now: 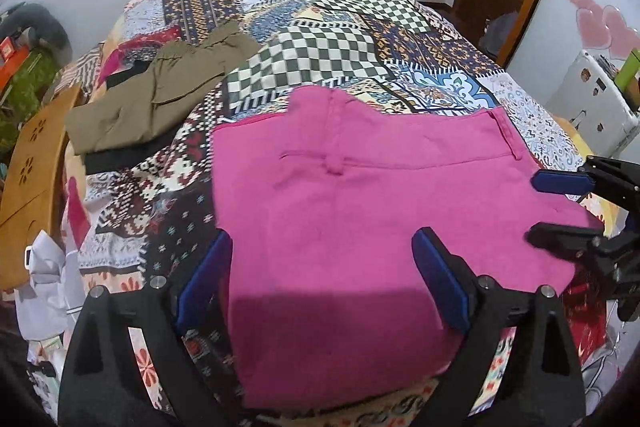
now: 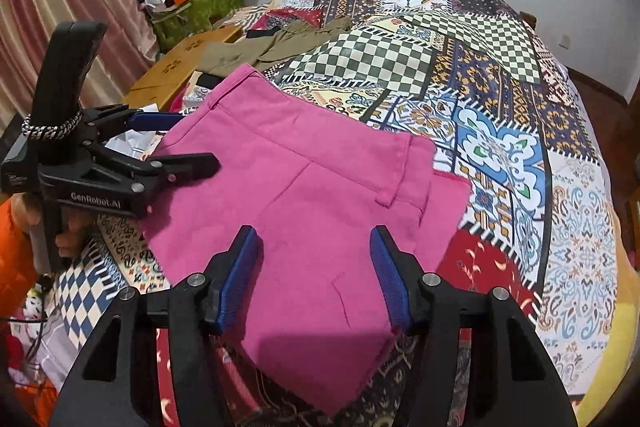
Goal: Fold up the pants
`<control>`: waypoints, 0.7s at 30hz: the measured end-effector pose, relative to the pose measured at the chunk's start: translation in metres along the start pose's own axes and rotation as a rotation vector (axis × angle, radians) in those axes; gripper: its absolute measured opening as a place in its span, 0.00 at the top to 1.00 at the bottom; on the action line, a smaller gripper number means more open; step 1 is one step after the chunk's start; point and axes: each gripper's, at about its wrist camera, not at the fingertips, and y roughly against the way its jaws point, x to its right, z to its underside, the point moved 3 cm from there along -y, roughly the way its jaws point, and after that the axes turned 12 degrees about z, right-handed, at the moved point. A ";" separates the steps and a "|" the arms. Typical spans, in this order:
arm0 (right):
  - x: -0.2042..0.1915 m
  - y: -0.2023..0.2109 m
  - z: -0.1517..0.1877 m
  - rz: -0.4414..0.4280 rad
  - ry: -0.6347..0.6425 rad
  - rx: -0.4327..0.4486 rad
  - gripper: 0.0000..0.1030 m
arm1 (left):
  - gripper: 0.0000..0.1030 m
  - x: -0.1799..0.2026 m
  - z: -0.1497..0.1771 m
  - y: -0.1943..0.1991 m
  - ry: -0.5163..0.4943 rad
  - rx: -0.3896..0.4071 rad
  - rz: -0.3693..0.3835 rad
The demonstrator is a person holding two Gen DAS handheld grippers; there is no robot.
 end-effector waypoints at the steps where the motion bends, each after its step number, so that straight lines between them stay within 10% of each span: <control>1: 0.001 0.003 0.002 0.005 -0.003 0.002 0.49 | 0.09 -0.003 0.003 0.005 -0.001 0.006 -0.016; 21: 0.056 0.030 0.040 0.099 -0.178 -0.026 0.49 | 0.10 -0.053 0.045 0.042 0.052 0.004 -0.231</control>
